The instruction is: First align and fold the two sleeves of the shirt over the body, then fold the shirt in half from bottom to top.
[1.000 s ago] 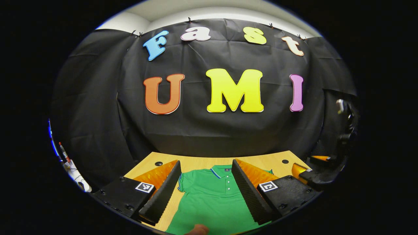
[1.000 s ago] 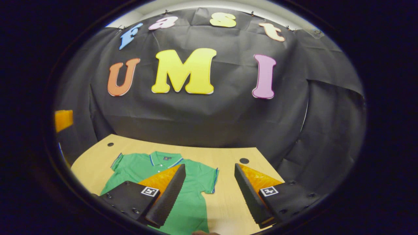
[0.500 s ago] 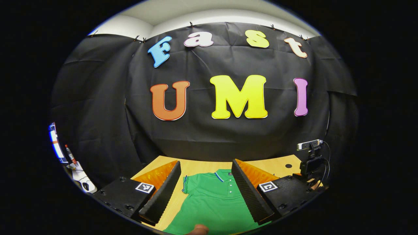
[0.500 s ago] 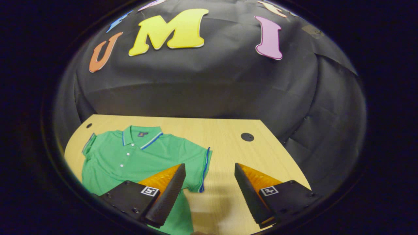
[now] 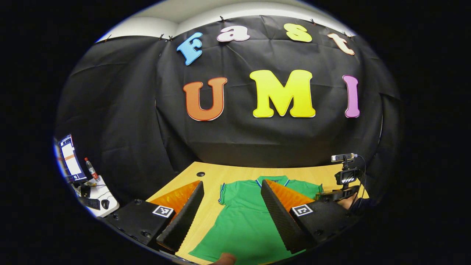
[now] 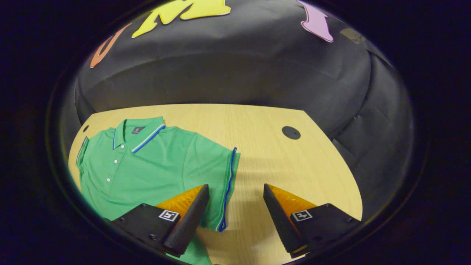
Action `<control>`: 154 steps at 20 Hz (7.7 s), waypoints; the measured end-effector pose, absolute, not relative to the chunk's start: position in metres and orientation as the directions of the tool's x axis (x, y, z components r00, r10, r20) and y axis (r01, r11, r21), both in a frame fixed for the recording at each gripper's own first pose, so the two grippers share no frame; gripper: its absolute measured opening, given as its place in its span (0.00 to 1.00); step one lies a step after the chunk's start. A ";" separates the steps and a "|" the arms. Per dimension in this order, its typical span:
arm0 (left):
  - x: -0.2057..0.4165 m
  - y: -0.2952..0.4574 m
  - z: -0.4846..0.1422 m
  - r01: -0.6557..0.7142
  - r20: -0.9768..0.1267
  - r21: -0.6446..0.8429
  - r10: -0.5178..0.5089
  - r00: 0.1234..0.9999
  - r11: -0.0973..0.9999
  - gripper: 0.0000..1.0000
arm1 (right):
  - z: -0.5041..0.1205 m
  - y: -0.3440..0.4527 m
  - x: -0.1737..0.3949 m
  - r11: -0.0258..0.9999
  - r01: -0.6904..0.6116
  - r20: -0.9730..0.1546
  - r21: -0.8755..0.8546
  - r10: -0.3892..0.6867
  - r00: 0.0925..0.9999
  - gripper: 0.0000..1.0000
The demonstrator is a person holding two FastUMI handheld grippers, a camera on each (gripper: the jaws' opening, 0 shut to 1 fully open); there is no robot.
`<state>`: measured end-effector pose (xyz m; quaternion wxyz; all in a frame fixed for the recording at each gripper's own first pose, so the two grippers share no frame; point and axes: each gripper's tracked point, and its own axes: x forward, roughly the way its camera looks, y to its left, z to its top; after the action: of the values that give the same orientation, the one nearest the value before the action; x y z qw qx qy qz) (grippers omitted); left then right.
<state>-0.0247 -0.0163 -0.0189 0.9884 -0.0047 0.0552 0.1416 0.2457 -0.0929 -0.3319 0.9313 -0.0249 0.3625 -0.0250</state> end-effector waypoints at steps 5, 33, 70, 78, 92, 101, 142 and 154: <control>-0.024 -0.020 -0.022 -0.271 -0.109 0.012 0.271 0.956 0.962 1.00 | -0.344 -0.080 0.247 0.999 0.022 -0.716 0.025 0.003 0.698 0.67; -0.036 0.012 -0.042 -0.325 -0.169 -0.022 0.317 0.933 0.945 1.00 | -0.291 0.006 0.244 0.969 -0.247 -0.654 0.009 0.192 0.732 0.04; 0.180 0.105 -0.243 -0.199 -0.529 -0.128 0.103 0.842 0.972 1.00 | -0.092 -0.009 -0.009 0.990 -0.124 -0.486 0.073 0.143 0.862 0.96; 0.225 0.117 -0.273 -0.273 -0.627 -0.158 0.117 0.770 0.949 1.00 | -0.081 -0.015 -0.037 0.997 -0.071 -0.462 0.009 0.068 0.884 0.96; 0.234 0.110 -0.297 -0.192 -0.729 -0.065 0.084 0.679 0.979 0.50 | 0.022 -0.056 -0.081 0.992 0.127 -0.153 -0.025 -0.129 0.980 0.96; 0.242 0.100 -0.295 -0.102 -0.757 0.016 0.079 0.649 0.995 0.11 | -0.005 -0.062 -0.082 0.991 0.131 -0.220 -0.006 -0.130 0.967 0.97; 0.137 0.021 -0.226 -0.014 -0.682 -0.135 -0.082 0.726 0.991 0.98 | -0.111 -0.053 -0.065 0.998 0.004 -0.489 0.058 0.025 0.872 0.97; -0.027 0.033 -0.296 -0.109 -0.815 -0.199 -0.103 0.571 0.974 0.98 | -0.263 -0.068 -0.100 1.000 -0.022 -0.785 -0.009 0.007 0.620 0.97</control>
<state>-0.0266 0.0329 -0.2958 0.8788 -0.1141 0.4633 0.0018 -0.0999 -0.0682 -0.2629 0.8998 -0.0086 0.4360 0.0079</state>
